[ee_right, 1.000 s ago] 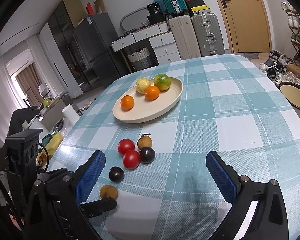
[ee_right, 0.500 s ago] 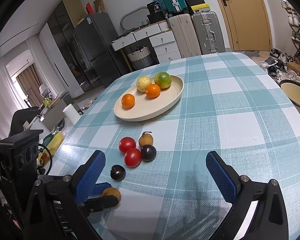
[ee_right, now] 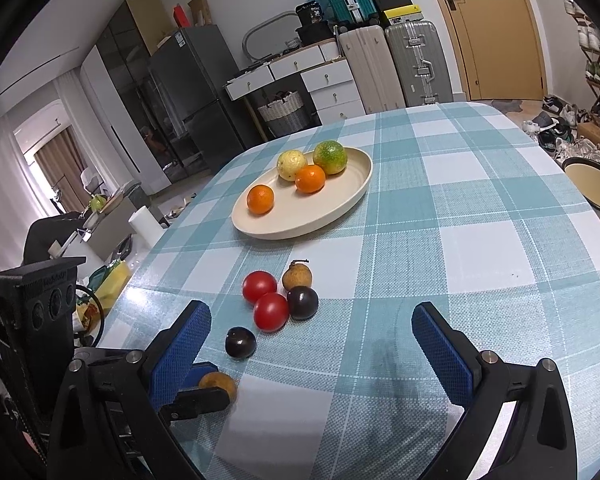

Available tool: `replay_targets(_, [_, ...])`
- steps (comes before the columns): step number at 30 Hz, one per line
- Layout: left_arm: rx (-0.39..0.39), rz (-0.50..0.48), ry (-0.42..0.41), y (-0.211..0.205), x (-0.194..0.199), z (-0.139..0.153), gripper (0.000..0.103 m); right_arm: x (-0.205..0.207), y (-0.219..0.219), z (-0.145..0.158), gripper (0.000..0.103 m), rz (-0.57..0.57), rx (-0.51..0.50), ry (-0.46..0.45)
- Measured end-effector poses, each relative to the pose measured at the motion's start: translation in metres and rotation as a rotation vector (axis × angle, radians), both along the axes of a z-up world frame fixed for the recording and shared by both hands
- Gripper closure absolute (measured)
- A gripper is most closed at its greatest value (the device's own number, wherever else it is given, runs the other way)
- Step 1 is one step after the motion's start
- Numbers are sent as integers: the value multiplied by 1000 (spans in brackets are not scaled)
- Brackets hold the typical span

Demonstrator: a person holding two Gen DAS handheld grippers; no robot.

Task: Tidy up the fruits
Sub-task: 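Grasp the small brown pear with the right gripper while the left gripper holds its fruit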

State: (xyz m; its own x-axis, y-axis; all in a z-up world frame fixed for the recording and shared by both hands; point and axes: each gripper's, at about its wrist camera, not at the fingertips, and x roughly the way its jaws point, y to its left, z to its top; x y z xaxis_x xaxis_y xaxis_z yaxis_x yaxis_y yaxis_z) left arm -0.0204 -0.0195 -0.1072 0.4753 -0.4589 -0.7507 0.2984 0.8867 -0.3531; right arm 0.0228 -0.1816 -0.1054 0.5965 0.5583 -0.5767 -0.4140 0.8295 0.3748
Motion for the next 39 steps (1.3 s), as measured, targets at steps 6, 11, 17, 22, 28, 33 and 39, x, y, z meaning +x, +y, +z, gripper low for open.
replay_targets(6, [-19,7,-14,8,3,7,80,6,2,1,0,11,23,3])
replay_targets(11, [-36,29,-17,20,8,12,80,20,10,-3,0,42,26,43])
replay_targets(17, [-62,52,-6,34,18,16,80,38,18,-12,1,78,43,94])
replay_targets(22, [-80,73,-10,44,27,18,80,53,21,-18,2,93,90,135])
replay_targets(28, [-91,82,7,51,35,14,80,67,32,-25,17,115,86,161])
replay_targets(33, [-86,90,12,55,43,14,80,73,35,-29,28,106,119,169])
replay_targets(39, [-87,101,3,59,51,19,80,79,40,-33,45,113,107,190])
